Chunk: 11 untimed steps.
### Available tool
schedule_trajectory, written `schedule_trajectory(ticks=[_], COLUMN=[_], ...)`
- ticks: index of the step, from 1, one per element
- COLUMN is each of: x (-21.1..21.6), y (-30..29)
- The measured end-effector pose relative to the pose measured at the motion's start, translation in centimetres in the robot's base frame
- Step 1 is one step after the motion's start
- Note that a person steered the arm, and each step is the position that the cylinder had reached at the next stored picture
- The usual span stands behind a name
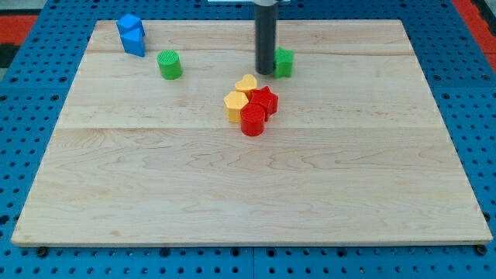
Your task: Slide the green circle towards right and down a bit
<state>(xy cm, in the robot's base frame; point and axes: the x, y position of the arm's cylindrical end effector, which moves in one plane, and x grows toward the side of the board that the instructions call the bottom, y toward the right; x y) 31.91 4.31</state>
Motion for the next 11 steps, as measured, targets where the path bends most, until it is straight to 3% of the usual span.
schedule_trajectory(ticks=[1,3,5,6,8,9,11], x=[-0.9,-0.2,3.8,2.4,-0.5,-0.9,-6.9], y=[1.8,-9.1,-19.3,-22.7,-19.3,-14.1,-12.5])
